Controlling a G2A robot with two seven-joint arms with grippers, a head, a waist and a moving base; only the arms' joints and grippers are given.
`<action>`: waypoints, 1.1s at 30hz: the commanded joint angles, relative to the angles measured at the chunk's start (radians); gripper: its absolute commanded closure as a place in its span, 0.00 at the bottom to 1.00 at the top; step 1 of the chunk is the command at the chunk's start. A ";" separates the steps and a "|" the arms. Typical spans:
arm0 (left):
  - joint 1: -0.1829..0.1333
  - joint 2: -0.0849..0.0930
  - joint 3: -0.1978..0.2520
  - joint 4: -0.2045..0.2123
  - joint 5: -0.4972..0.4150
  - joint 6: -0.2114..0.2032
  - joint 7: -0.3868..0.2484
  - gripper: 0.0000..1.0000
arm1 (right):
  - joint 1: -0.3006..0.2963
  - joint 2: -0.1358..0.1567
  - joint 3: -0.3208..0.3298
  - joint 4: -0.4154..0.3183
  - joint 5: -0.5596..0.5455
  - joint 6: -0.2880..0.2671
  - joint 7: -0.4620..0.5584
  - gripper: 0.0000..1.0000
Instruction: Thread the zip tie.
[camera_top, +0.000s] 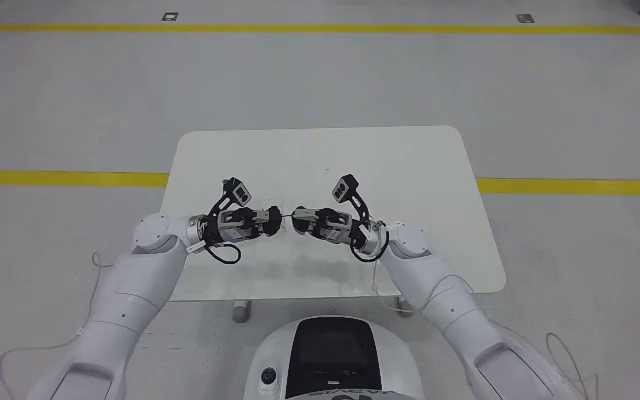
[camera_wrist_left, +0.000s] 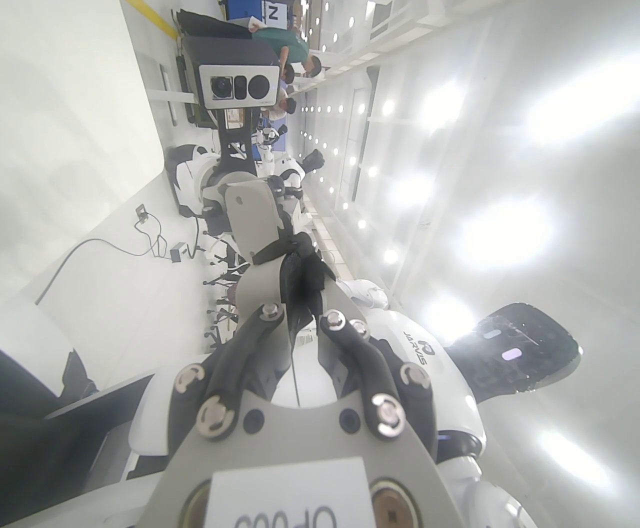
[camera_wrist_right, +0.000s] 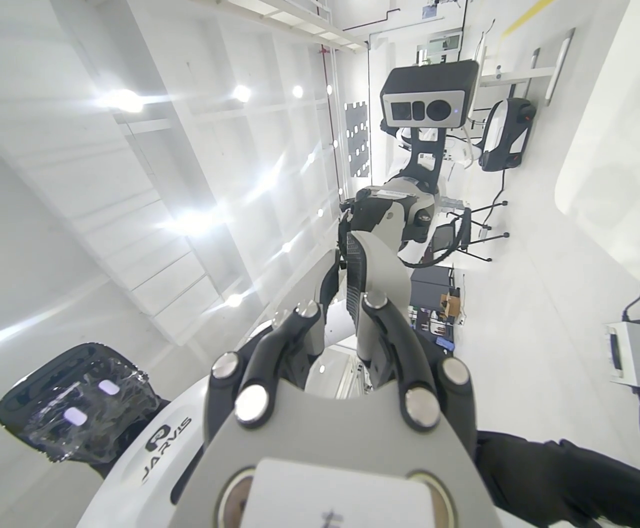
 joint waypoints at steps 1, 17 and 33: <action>0.000 0.000 0.000 0.000 0.000 0.000 0.000 1.00 | 0.001 0.001 -0.001 0.000 -0.009 -0.001 0.000 1.00; 0.013 0.000 0.002 -0.026 0.005 0.008 0.052 0.00 | -0.007 0.004 0.009 -0.005 -0.012 -0.002 -0.018 1.00; 0.038 0.011 -0.006 -0.067 0.017 0.014 0.068 0.00 | -0.021 0.005 0.020 -0.018 0.007 -0.010 -0.046 1.00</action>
